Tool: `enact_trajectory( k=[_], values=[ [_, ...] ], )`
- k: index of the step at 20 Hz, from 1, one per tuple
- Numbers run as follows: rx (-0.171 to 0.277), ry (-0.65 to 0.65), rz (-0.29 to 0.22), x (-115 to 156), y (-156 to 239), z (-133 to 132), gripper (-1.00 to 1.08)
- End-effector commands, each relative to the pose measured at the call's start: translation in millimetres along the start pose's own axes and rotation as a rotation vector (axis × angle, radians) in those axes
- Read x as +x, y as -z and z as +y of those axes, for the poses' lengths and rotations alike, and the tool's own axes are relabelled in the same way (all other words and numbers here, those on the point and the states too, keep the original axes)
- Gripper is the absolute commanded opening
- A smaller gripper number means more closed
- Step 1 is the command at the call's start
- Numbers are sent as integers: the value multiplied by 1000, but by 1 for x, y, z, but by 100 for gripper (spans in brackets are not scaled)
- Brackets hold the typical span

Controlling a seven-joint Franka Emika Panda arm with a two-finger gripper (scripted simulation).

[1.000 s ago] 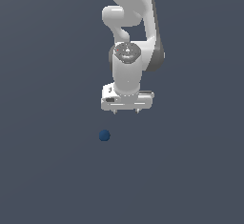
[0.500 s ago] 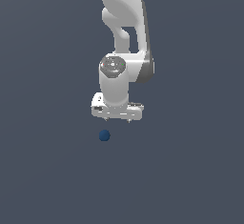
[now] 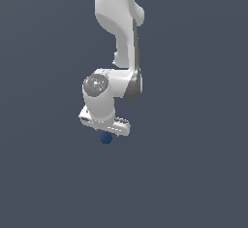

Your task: Pick up the object and move it to a goal position.

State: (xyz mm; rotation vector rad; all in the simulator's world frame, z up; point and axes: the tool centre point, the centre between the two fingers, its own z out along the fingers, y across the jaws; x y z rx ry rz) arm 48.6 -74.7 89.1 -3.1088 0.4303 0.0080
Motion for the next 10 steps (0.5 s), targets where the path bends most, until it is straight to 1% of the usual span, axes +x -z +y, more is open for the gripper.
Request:
enact_trajectory(
  k=[1,10],
  values=[
    [-1,-23,4,5,-5,6,100],
    [-2,-32,4,7,-13,9,100]
  ],
)
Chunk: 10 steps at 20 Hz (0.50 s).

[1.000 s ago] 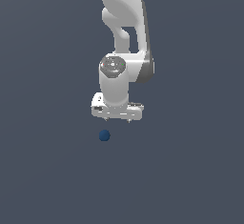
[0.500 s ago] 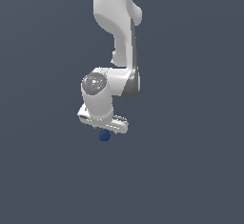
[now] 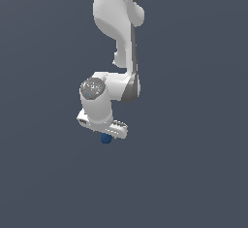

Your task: Pick up the object and move it to a goal position.

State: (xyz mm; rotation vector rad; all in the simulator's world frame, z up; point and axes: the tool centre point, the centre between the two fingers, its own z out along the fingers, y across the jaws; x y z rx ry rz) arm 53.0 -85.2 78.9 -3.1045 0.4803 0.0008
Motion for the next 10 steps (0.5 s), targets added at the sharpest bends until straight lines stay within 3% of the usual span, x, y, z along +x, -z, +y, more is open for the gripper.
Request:
enact_trajectory(
  k=[1,10],
  values=[
    [0,-1,-1,0,-6,0,100],
    [0,-3,0,0,-46,1,100]
  ],
)
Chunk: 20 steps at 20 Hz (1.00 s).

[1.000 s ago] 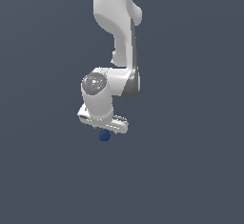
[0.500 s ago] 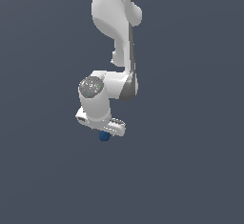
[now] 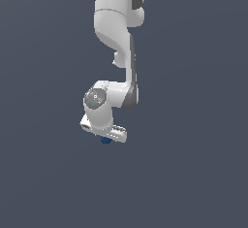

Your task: Pick up the object and move it to a goal position.

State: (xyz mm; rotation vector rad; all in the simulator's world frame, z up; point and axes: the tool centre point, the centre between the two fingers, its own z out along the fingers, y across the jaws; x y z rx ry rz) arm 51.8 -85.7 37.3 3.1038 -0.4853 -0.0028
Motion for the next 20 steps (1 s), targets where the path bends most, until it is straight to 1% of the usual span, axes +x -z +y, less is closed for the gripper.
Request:
enact_trajectory(
  k=[1,4,5,16,20],
  values=[
    [0,-1,2,1,-6,0,100],
    [0,-1,2,2,-6,0,100],
    [0,-1,2,2,-6,0,-100],
    [0,0,1,2,-6,-1,-100],
    [0,0,1,-1,-3,-11,-100]
  ],
)
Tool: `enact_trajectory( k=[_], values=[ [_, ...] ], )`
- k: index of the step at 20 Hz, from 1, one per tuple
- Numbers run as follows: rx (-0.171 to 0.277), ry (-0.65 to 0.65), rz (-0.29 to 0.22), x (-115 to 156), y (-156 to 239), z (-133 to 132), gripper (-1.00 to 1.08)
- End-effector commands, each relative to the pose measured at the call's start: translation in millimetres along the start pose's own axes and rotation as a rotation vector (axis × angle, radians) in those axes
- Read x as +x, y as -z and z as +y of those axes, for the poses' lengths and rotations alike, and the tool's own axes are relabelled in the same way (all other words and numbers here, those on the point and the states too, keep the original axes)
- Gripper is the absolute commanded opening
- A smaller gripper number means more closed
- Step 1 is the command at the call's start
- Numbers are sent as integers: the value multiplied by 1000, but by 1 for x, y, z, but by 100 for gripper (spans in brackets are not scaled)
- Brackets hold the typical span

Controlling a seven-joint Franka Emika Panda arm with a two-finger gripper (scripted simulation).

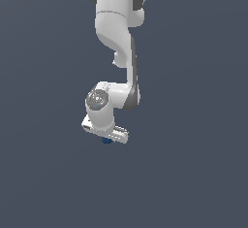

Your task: Pick up the object and move it to a goal position.

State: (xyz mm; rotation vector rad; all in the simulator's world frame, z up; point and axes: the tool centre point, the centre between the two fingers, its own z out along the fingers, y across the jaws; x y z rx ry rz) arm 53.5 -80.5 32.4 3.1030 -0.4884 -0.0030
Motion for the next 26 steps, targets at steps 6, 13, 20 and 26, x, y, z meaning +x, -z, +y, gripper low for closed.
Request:
enact_trajectory(
  k=[6,13,20,26],
  values=[
    [1,2,1,-9,17,-46,-100],
    [0,1,2,-23,43,-121,-100],
    [0,1,2,-30,59,-168,-100],
    [0,1,2,-29,61,-175,-100]
  ],
)
